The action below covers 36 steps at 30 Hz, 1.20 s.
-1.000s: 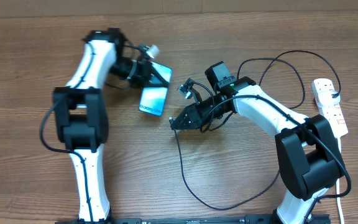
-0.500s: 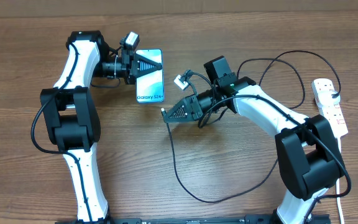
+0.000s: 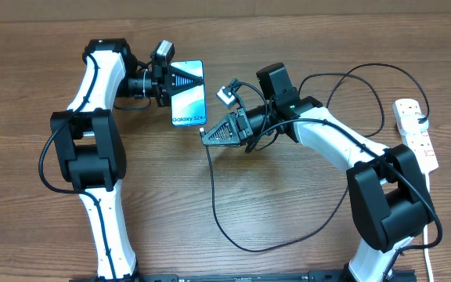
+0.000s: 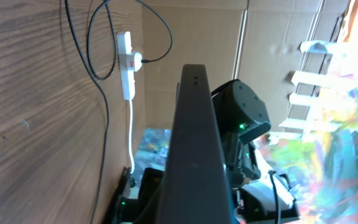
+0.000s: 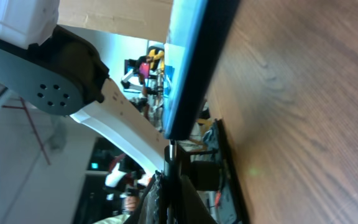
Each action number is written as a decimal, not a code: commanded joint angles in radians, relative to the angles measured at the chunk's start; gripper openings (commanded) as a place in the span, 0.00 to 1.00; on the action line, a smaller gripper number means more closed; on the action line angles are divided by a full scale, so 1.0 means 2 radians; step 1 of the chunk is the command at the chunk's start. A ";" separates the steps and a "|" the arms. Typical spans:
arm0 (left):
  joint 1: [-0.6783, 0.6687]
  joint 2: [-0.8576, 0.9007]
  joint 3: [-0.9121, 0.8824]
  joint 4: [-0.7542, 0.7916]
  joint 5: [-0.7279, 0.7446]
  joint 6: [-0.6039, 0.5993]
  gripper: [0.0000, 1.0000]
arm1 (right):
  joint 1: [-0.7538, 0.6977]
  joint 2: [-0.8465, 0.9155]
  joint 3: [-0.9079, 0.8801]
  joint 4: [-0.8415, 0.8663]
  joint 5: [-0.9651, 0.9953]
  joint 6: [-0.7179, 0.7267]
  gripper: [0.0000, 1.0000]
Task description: Plug charger to phone and switch on socket
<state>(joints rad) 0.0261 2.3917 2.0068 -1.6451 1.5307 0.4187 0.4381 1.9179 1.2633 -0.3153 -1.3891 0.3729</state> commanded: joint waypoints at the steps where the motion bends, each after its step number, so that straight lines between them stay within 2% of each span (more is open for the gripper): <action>1: 0.001 -0.012 0.002 0.001 0.024 -0.043 0.04 | -0.005 -0.015 0.007 -0.005 -0.039 0.012 0.04; 4: 0.001 -0.012 0.002 0.002 0.024 -0.057 0.04 | -0.014 -0.015 0.007 -0.006 -0.088 0.012 0.04; 6: 0.000 -0.012 0.002 0.001 0.024 -0.076 0.04 | -0.032 -0.015 0.007 -0.040 -0.090 0.021 0.04; 10: -0.004 -0.012 0.002 -0.003 0.024 -0.081 0.04 | -0.069 -0.016 0.007 -0.115 -0.090 -0.025 0.04; 13: -0.008 -0.012 0.002 -0.023 0.025 -0.068 0.05 | -0.094 -0.018 0.007 -0.197 -0.090 -0.092 0.04; 19: -0.013 -0.029 0.002 -0.023 0.024 -0.061 0.04 | -0.134 -0.026 0.007 -0.411 -0.083 -0.290 0.04; 23: -0.013 -0.063 0.002 -0.023 0.024 -0.061 0.04 | -0.149 -0.028 0.007 -0.494 -0.032 -0.355 0.04; 27: -0.012 -0.124 0.002 -0.023 0.024 -0.059 0.04 | -0.150 -0.028 0.007 -0.515 -0.016 -0.371 0.04; 33: -0.013 -0.212 0.002 -0.023 0.006 -0.054 0.04 | -0.150 -0.028 0.007 -0.498 -0.010 -0.368 0.04; 36: -0.011 -0.227 0.002 -0.010 0.004 -0.066 0.04 | -0.150 -0.028 0.007 -0.443 -0.002 -0.302 0.04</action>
<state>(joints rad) 0.0067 1.9659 2.0014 -1.6867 1.5299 0.2905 0.1383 1.8988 1.2694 -1.2873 -1.4147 -0.3271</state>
